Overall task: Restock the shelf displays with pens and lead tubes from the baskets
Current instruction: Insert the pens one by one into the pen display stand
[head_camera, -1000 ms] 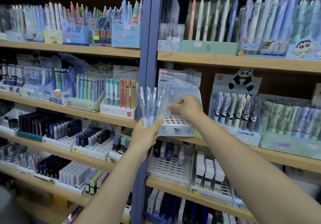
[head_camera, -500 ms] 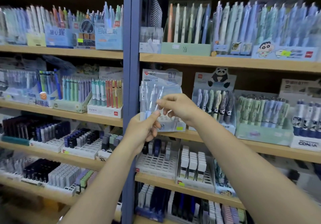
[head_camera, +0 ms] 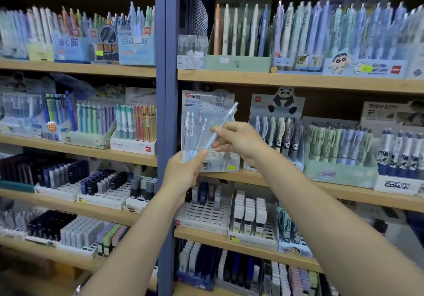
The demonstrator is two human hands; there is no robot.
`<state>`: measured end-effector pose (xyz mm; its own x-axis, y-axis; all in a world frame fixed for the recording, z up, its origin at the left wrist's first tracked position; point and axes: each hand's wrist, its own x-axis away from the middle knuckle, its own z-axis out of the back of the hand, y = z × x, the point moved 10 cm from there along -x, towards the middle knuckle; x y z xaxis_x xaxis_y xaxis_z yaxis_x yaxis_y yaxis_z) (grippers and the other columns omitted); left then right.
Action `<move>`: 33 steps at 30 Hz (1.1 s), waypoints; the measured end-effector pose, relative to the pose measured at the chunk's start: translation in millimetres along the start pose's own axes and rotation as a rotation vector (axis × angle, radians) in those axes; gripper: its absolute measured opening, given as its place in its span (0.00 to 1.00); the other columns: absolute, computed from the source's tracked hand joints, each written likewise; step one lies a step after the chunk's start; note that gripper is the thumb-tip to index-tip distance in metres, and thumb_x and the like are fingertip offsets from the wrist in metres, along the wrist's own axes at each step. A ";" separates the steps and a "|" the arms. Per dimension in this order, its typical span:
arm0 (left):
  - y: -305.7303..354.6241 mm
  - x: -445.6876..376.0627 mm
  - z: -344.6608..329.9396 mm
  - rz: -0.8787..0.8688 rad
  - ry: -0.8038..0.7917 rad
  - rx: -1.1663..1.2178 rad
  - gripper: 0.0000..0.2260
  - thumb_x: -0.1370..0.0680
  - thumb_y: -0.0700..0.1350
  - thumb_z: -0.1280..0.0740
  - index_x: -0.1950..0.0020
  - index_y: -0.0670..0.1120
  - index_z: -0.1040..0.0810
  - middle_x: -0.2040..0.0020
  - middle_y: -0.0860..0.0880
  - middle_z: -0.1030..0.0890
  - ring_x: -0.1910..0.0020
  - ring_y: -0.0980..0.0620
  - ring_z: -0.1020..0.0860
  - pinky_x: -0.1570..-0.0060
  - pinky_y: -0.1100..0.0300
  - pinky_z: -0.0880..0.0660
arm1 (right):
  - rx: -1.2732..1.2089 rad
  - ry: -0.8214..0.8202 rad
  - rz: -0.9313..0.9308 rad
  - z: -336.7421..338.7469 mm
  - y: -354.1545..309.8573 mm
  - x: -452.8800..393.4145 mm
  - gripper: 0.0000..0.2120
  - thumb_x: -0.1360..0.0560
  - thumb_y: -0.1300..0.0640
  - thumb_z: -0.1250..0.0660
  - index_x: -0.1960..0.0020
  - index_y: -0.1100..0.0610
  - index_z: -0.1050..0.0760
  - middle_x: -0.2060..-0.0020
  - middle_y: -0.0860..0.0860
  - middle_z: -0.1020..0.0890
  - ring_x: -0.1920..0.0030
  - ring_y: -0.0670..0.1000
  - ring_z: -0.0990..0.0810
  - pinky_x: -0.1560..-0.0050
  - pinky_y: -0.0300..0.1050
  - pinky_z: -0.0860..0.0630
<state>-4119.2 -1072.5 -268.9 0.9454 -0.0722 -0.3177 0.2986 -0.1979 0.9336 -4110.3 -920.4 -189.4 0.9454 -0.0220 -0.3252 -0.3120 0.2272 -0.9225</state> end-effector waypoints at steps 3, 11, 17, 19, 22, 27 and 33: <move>-3.8 -1.5 2.6 0.013 -0.028 0.022 0.13 0.18 0.54 0.35 0.52 0.44 0.23 0.73 0.53 0.34 0.76 0.56 0.40 0.78 0.64 0.42 | -0.012 0.138 0.031 20.7 -1.5 -8.4 0.08 0.19 0.61 0.35 0.41 0.62 0.23 0.54 0.56 0.17 0.58 0.51 0.15 0.50 0.47 0.16; -6.4 -3.6 7.8 0.026 -0.028 0.007 0.10 0.17 0.53 0.36 0.49 0.45 0.25 0.67 0.50 0.22 0.74 0.54 0.30 0.76 0.65 0.36 | 0.140 0.229 0.023 28.8 17.2 -36.9 0.05 0.18 0.63 0.38 0.43 0.62 0.26 0.55 0.54 0.19 0.58 0.53 0.16 0.53 0.46 0.17; -12.0 -8.2 12.8 -0.002 0.000 0.014 0.10 0.18 0.52 0.34 0.48 0.45 0.25 0.66 0.47 0.20 0.76 0.51 0.32 0.81 0.66 0.38 | 0.290 0.207 0.018 18.5 21.9 -55.5 0.03 0.18 0.61 0.36 0.49 0.57 0.24 0.56 0.52 0.20 0.57 0.54 0.15 0.48 0.53 0.17; -14.4 -9.8 13.4 -0.003 -0.001 0.008 0.11 0.18 0.53 0.34 0.48 0.45 0.25 0.65 0.45 0.19 0.77 0.50 0.32 0.81 0.65 0.38 | 0.353 0.205 0.020 14.8 19.7 -60.2 0.07 0.18 0.61 0.36 0.54 0.54 0.26 0.55 0.52 0.20 0.54 0.56 0.15 0.47 0.56 0.17; -16.8 -11.2 12.5 0.006 -0.007 0.007 0.11 0.18 0.53 0.34 0.47 0.46 0.24 0.65 0.44 0.19 0.77 0.49 0.31 0.81 0.66 0.38 | 0.442 0.194 0.029 9.1 18.4 -66.7 0.11 0.18 0.61 0.36 0.58 0.51 0.28 0.55 0.54 0.20 0.52 0.58 0.16 0.46 0.58 0.18; -17.2 -13.3 11.8 0.007 -0.001 -0.001 0.11 0.18 0.52 0.34 0.47 0.45 0.23 0.66 0.43 0.19 0.77 0.49 0.31 0.81 0.66 0.37 | 0.516 0.166 -0.012 2.6 26.6 -75.0 0.05 0.19 0.60 0.36 0.53 0.58 0.23 0.59 0.55 0.19 0.54 0.57 0.15 0.46 0.56 0.18; -17.8 -13.1 13.6 -0.004 0.008 -0.007 0.12 0.19 0.54 0.33 0.47 0.45 0.21 0.66 0.44 0.18 0.78 0.50 0.31 0.80 0.65 0.36 | 0.501 0.250 -0.029 0.5 39.8 -76.1 0.08 0.21 0.56 0.30 0.55 0.61 0.19 0.59 0.57 0.15 0.55 0.57 0.15 0.45 0.56 0.19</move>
<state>-4138.6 -1081.4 -283.7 0.9452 -0.0633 -0.3204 0.3036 -0.1916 0.9333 -4194.6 -909.2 -201.3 0.8825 -0.2517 -0.3974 -0.1460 0.6565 -0.7400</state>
